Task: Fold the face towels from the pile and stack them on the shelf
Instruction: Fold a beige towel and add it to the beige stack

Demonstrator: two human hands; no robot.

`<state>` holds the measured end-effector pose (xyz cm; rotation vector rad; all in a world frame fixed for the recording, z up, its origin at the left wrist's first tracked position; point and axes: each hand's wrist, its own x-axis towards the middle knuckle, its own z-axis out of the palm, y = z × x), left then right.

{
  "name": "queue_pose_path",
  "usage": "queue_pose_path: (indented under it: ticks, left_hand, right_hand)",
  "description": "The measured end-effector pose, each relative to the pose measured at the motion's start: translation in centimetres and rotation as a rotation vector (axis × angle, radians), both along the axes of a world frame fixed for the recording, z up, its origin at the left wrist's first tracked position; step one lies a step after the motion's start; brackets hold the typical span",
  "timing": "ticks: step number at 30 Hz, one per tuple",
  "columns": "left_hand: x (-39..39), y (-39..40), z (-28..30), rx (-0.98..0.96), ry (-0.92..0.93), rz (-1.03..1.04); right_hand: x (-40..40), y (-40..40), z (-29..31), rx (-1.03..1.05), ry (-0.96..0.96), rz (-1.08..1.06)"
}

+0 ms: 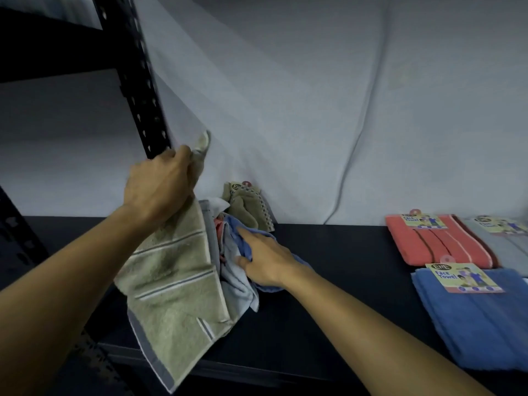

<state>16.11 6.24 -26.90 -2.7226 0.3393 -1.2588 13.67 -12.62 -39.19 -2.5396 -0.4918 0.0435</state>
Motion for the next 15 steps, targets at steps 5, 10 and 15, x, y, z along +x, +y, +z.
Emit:
queue_pose_path:
  ticks: [5, 10, 15]
  left_hand:
    - [0.5, 1.5, -3.7, 0.079, 0.202, 0.030]
    - [0.3, 2.4, -4.3, -0.258, 0.331, -0.044]
    - [-2.6, -0.1, 1.0, -0.688, 0.220, -0.435]
  right_hand:
    - [0.7, -0.7, -0.9, 0.077, 0.006, -0.113]
    - [0.4, -0.5, -0.8, 0.107, -0.092, -0.192]
    - [-0.3, 1.2, 2.4, 0.360, -0.294, -0.178]
